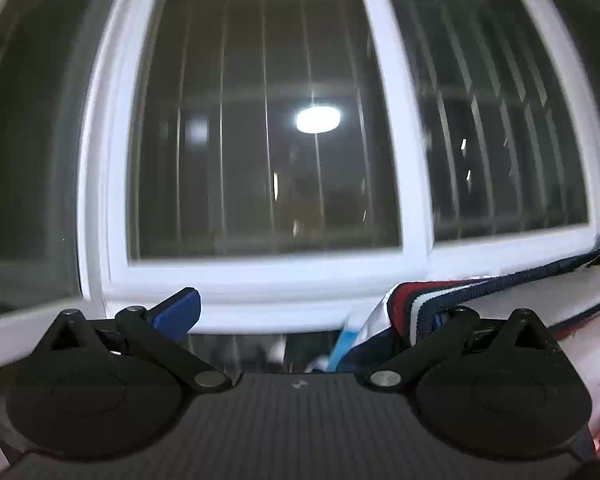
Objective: Fold clothes
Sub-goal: 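Lift the jacket by the hem with both grippers and shake it out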
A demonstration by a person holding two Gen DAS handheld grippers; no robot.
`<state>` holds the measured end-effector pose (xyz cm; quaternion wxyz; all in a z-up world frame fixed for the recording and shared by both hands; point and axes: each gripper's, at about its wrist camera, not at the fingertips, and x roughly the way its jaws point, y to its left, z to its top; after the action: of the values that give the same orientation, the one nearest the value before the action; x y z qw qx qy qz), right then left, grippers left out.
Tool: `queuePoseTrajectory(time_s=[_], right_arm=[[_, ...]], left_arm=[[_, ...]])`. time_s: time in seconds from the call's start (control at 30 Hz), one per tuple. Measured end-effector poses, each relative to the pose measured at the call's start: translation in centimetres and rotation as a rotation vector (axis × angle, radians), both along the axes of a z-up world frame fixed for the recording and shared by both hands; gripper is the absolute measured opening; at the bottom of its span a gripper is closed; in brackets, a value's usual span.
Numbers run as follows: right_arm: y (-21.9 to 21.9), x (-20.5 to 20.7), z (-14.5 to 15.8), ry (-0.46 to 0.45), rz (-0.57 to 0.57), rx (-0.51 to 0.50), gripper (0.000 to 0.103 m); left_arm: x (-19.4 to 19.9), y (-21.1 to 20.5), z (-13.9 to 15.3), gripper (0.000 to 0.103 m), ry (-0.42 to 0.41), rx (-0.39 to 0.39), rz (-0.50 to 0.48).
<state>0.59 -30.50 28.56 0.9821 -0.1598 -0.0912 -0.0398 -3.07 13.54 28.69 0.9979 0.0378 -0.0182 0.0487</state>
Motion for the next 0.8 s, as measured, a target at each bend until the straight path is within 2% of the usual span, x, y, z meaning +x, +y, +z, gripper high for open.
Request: queuePoseTrajectory(time_s=[0.07,0.13,0.23,0.37,0.43,0.5,0.57,0.63,0.73,0.8], right_arm=[[-0.3,-2.1,-1.7,0.037,0.021,-0.014,0.103],[-0.3,-3.7,-5.4,0.136,0.029,-0.057,0.103],[-0.1,-4.0,-14.6,0.429,0.025,-0.116,0.103],[-0.1,-4.0,-29.4,0.896,0.005,-0.074,0.103],[0.4,-5.0,-36.1,1.09,-0.025,-0.064,0.102],[1.3,-6.1,-41.3,1.231,-0.042,-0.1,0.102],[2.0,-7.3,-45.2,1.352,-0.031,-0.152,0.102],[2.3,-8.1,-47.3,1.407,-0.018,-0.189,0.102],[1.7,-7.0,-47.0,1.409,-0.006,-0.19,0.102],[2.0,-4.9,-43.6,1.291,-0.008,-0.225,0.102]], left_arm=[[-1.9,0.2,-2.9,0.103,0.075,0.0,-0.018],[-3.0,0.3,-7.4,0.103,0.222,0.006,-0.028],[-3.0,0.4,-17.3,0.103,0.54,-0.012,-0.025],[-3.0,0.0,-32.4,0.103,0.989,-0.063,0.066],[-4.2,-0.2,-37.9,0.103,1.153,-0.071,0.112],[-5.5,-0.3,-42.1,0.103,1.289,-0.069,0.143],[-6.5,-0.6,-44.4,0.103,1.366,-0.03,0.146],[-7.0,-0.7,-45.1,0.103,1.394,-0.004,0.135],[-5.3,-0.6,-43.8,0.103,1.35,0.012,0.104],[-3.3,0.2,-38.8,0.103,1.214,0.013,0.083]])
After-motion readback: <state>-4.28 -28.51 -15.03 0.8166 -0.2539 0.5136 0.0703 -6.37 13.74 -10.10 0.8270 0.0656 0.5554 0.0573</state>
